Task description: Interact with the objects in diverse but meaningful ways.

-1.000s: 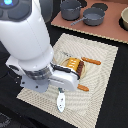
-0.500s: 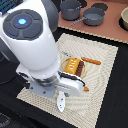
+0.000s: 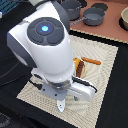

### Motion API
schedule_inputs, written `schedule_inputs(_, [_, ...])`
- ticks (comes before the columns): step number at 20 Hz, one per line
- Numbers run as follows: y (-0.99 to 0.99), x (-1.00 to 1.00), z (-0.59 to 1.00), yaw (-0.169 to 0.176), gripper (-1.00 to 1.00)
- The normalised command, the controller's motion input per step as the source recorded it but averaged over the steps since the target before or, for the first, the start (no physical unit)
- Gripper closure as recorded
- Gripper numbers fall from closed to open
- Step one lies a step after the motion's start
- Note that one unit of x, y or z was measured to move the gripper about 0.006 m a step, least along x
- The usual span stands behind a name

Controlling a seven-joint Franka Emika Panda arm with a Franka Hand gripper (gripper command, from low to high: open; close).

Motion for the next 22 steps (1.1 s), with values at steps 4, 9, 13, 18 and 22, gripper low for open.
schedule_inputs(4, [0.00, 0.42, -0.27, -0.051, 1.00])
schedule_inputs(9, [-0.03, 0.35, -0.28, -0.052, 1.00])
schedule_inputs(13, [-0.05, 0.26, -0.28, -0.033, 1.00])
schedule_inputs(18, [-0.14, 0.30, 0.70, -0.052, -1.00])
schedule_inputs(22, [-0.19, 0.32, 0.89, -0.133, -1.00])
